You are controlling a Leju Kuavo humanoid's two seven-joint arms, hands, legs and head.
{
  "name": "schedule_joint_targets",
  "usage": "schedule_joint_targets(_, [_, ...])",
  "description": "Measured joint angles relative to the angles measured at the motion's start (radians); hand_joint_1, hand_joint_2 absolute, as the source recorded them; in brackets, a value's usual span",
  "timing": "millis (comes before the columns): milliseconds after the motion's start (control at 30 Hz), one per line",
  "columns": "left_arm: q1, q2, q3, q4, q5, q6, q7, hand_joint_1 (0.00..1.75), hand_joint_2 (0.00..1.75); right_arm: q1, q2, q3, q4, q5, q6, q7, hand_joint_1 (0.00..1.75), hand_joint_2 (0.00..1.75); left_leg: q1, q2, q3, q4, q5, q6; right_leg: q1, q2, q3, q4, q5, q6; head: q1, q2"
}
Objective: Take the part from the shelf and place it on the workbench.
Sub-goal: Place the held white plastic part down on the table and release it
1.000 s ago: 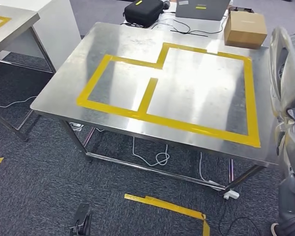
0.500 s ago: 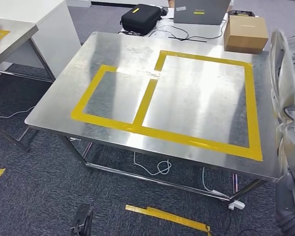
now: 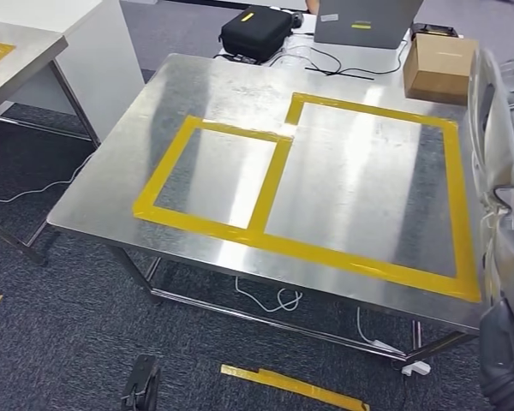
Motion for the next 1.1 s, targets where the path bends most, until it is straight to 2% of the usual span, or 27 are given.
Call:
schedule_joint_targets(33, [0.000,0.000,0.000,0.000,0.000,0.000,0.000,0.00,0.00,0.000,-0.001,0.000,0.002,-0.002,0.000,0.000,1.75,1.75,-0.001,0.002,0.004,0.000,-0.005,0.002,0.000,0.000,-0.038,0.053,-0.010,0.001,0.000,0.000])
schedule_joint_targets(67, [0.000,-0.001,0.000,0.000,-0.001,-0.001,0.001,0.00,0.00,0.001,-0.002,0.000,0.004,-0.008,0.000,0.000,1.75,1.75,-0.002,0.004,0.009,0.000,-0.010,0.002,0.000,-0.001,-0.062,0.072,0.002,0.002,0.000,0.000])
schedule_joint_targets(100, [0.000,-0.001,0.000,0.000,-0.001,-0.002,0.002,0.00,0.00,0.001,-0.002,0.000,0.006,-0.015,0.000,0.000,1.75,1.75,-0.002,0.008,0.017,0.000,-0.016,0.002,0.000,-0.003,-0.066,0.054,0.034,0.001,0.000,0.000])
schedule_joint_targets(133, [0.000,-0.001,0.000,0.000,0.000,-0.003,0.003,0.00,0.00,0.000,-0.002,0.000,0.008,-0.025,0.000,0.001,1.75,1.75,-0.002,0.011,0.026,0.000,-0.024,0.000,0.000,-0.009,-0.050,0.000,0.080,-0.001,0.000,0.000])
schedule_joint_targets(167, [0.000,-0.002,0.000,0.000,0.001,-0.003,0.003,0.00,0.00,0.000,-0.002,0.000,0.010,-0.032,0.000,0.000,1.75,1.75,-0.003,0.015,0.036,0.000,-0.032,-0.004,0.002,-0.025,-0.026,-0.065,0.121,-0.003,0.000,0.000])
schedule_joint_targets(200, [0.000,-0.002,0.000,0.000,0.001,-0.003,0.004,0.00,0.00,-0.002,-0.003,0.000,0.012,-0.036,0.000,0.000,1.75,1.75,-0.006,0.019,0.043,0.002,-0.040,-0.009,0.006,-0.042,-0.001,-0.121,0.148,-0.008,0.001,0.000])
schedule_joint_targets(233, [0.001,-0.002,0.000,0.000,0.002,-0.003,0.004,0.00,0.00,-0.004,-0.003,0.000,0.013,-0.038,0.000,0.000,1.75,1.75,-0.008,0.025,0.049,0.003,-0.046,-0.014,0.010,-0.054,0.016,-0.158,0.161,-0.013,0.001,0.000])
schedule_joint_targets(267, [0.001,-0.002,0.000,0.000,0.002,-0.003,0.004,0.00,0.00,-0.006,-0.003,0.000,0.015,-0.038,0.000,0.000,1.75,1.75,-0.011,0.033,0.052,0.003,-0.050,-0.019,0.014,-0.060,0.024,-0.173,0.161,-0.019,0.000,0.000])
schedule_joint_targets(333, [0.000,-0.001,0.000,0.000,0.002,-0.003,0.005,0.00,0.00,-0.006,-0.003,0.000,0.017,-0.039,0.000,0.000,1.75,1.75,-0.013,0.051,0.058,0.001,-0.057,-0.027,0.015,-0.042,0.025,-0.177,0.160,-0.029,-0.001,0.000])
schedule_joint_targets(400, [-0.003,-0.001,0.000,0.000,0.002,-0.002,0.006,0.00,0.00,-0.006,-0.003,0.000,0.019,-0.038,0.000,0.001,1.75,1.75,-0.010,0.046,0.054,0.022,-0.078,-0.038,0.010,-0.023,0.029,-0.182,0.160,-0.040,-0.004,0.000])
schedule_joint_targets(467, [-0.004,0.000,0.000,0.000,0.002,0.000,0.006,0.00,0.00,-0.008,-0.003,0.000,0.020,-0.038,0.000,0.000,1.75,1.75,-0.005,0.025,0.009,0.120,-0.128,-0.049,0.005,-0.006,0.035,-0.185,0.158,-0.048,-0.007,0.000])
schedule_joint_targets(533, [-0.002,0.001,0.000,0.000,0.005,-0.001,0.006,0.00,0.00,-0.008,-0.003,0.000,0.022,-0.038,0.000,0.000,1.75,1.75,-0.001,0.018,-0.062,0.249,-0.170,-0.055,0.005,0.015,0.039,-0.185,0.154,-0.052,-0.008,0.000])
schedule_joint_targets(567, [-0.001,0.001,0.000,0.000,0.006,-0.002,0.006,0.00,0.00,-0.007,-0.003,0.000,0.024,-0.038,0.000,0.000,1.75,1.75,0.000,0.018,-0.085,0.279,-0.167,-0.056,0.005,0.026,0.041,-0.185,0.152,-0.053,-0.008,0.000])
schedule_joint_targets(600, [0.000,0.002,0.000,0.000,0.007,-0.002,0.006,0.00,0.00,-0.007,-0.003,0.000,0.025,-0.038,0.000,0.000,1.75,1.75,0.001,0.016,-0.092,0.275,-0.144,-0.055,0.005,0.039,0.045,-0.185,0.150,-0.052,-0.008,0.000])
schedule_joint_targets(633, [0.000,0.002,0.000,0.000,0.008,-0.003,0.006,0.00,0.00,-0.005,-0.003,0.000,0.026,-0.039,0.000,0.000,1.75,1.75,0.001,0.011,-0.080,0.232,-0.104,-0.052,0.005,0.052,0.050,-0.185,0.147,-0.051,-0.008,0.000])
schedule_joint_targets(667, [0.000,0.002,0.000,0.000,0.008,-0.003,0.006,0.00,0.00,-0.004,-0.003,0.000,0.027,-0.039,0.000,0.000,1.75,1.75,0.001,-0.005,-0.059,0.167,-0.059,-0.047,0.004,0.065,0.055,-0.185,0.144,-0.049,-0.008,0.000])
schedule_joint_targets(700, [0.000,0.003,0.000,0.000,0.008,-0.003,0.006,0.00,0.00,-0.004,-0.003,0.000,0.027,-0.039,0.000,0.000,1.75,1.75,0.002,-0.029,-0.037,0.106,-0.025,-0.042,0.004,0.075,0.059,-0.185,0.142,-0.046,-0.006,0.000])
schedule_joint_targets(733, [0.000,0.004,0.000,0.000,0.008,-0.003,0.005,0.00,0.00,-0.004,-0.003,0.000,0.028,-0.039,0.000,0.000,1.75,1.75,0.002,-0.051,-0.018,0.056,-0.006,-0.037,0.003,0.086,0.059,-0.184,0.140,-0.042,-0.006,0.000])
schedule_joint_targets(767, [0.000,0.004,0.000,0.000,0.009,-0.004,0.005,0.00,0.00,-0.004,-0.003,0.000,0.028,-0.039,0.000,0.000,1.75,1.75,0.002,-0.068,-0.007,0.027,-0.002,-0.032,0.000,0.094,0.056,-0.185,0.139,-0.037,-0.007,0.000])
schedule_joint_targets(800, [-0.001,0.004,0.000,0.000,0.009,-0.004,0.004,0.00,0.00,-0.002,-0.003,0.000,0.029,-0.038,-0.001,0.000,1.75,1.75,0.001,-0.074,-0.003,0.019,-0.009,-0.029,-0.002,0.100,0.054,-0.186,0.140,-0.030,-0.008,0.000])
schedule_joint_targets(833, [-0.002,0.004,0.000,0.000,0.009,-0.005,0.004,0.00,0.00,0.000,-0.003,0.000,0.029,-0.037,-0.001,0.001,1.75,1.75,-0.001,-0.070,0.000,0.011,-0.011,-0.026,-0.005,0.107,0.051,-0.189,0.141,-0.023,-0.011,0.000])
schedule_joint_targets(867, [-0.003,0.003,0.000,0.000,0.009,-0.005,0.003,0.00,0.00,0.002,-0.003,0.000,0.029,-0.036,-0.001,0.001,1.75,1.75,0.001,-0.064,0.004,0.004,-0.010,-0.023,-0.007,0.104,0.049,-0.188,0.139,-0.017,-0.011,0.000])
schedule_joint_targets(933, [-0.003,0.003,0.000,0.000,0.009,-0.006,0.001,0.00,0.00,0.003,-0.003,0.000,0.029,-0.035,-0.001,0.001,1.75,1.75,0.005,-0.052,0.014,-0.011,-0.006,-0.014,-0.003,0.067,0.028,-0.150,0.114,-0.008,-0.008,0.000])
schedule_joint_targets(1000, [-0.002,0.002,0.000,0.000,0.009,-0.006,0.000,0.00,0.00,0.000,-0.003,0.000,0.030,-0.034,-0.001,0.000,1.75,1.75,0.006,-0.039,0.020,-0.016,-0.006,-0.009,0.000,0.019,-0.031,-0.037,0.060,-0.004,-0.004,0.000])
schedule_joint_targets(1033, [0.000,0.002,0.000,0.000,0.009,-0.006,0.000,0.00,0.00,-0.001,-0.003,0.000,0.030,-0.034,-0.001,0.000,1.75,1.75,0.005,-0.033,0.020,-0.016,-0.007,-0.007,0.000,0.009,-0.066,0.026,0.038,-0.002,-0.003,0.000])
schedule_joint_targets(1067, [0.002,0.002,0.000,0.000,0.009,-0.006,0.000,0.00,0.00,0.000,-0.003,0.000,0.030,-0.034,-0.001,0.000,1.75,1.75,0.004,-0.027,0.021,-0.015,-0.009,-0.007,0.000,0.005,-0.090,0.066,0.032,-0.002,-0.003,0.000])
schedule_joint_targets(1100, [0.003,0.002,0.000,0.000,0.010,-0.006,0.000,0.00,0.00,0.000,-0.003,0.000,0.031,-0.035,-0.001,0.000,1.75,1.75,0.004,-0.022,0.022,-0.015,-0.010,-0.007,0.000,0.004,-0.097,0.072,0.044,-0.002,-0.003,0.000])
